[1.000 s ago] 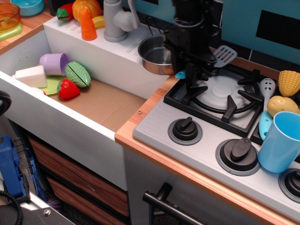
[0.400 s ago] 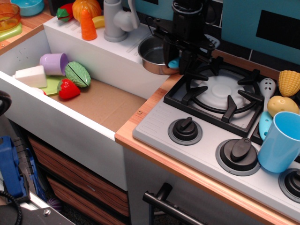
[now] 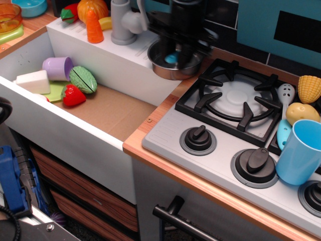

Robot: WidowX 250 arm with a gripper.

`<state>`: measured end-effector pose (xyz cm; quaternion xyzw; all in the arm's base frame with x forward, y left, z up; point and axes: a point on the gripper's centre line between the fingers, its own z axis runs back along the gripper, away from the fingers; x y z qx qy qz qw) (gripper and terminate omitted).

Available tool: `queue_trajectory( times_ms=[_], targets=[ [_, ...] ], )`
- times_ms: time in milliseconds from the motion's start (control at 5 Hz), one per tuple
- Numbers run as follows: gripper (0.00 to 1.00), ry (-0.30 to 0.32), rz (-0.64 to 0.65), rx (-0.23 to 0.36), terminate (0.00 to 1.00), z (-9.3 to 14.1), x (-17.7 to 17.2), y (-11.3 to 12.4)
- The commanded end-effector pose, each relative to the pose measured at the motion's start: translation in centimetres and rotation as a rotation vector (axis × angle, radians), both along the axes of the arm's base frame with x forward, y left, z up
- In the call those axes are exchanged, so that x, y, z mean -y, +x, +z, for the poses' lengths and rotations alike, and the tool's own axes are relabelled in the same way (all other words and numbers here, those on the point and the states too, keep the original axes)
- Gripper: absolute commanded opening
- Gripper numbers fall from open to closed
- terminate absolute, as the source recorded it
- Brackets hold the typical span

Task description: Put spatula in pan

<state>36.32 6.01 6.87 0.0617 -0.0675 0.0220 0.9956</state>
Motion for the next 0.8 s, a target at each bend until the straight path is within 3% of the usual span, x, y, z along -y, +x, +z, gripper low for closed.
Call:
queue_trajectory(
  times_ms=[0, 200, 600],
  targets=[
    [0.00, 0.037, 0.039, 0.072, 0.00, 1.8, -2.0, 0.4],
    [1.00, -0.022, 0.021, 0.080, 0.00, 0.7, -3.2, 0.2],
    [1.00, -0.022, 0.021, 0.080, 0.00, 0.7, -3.2, 0.2]
  ],
)
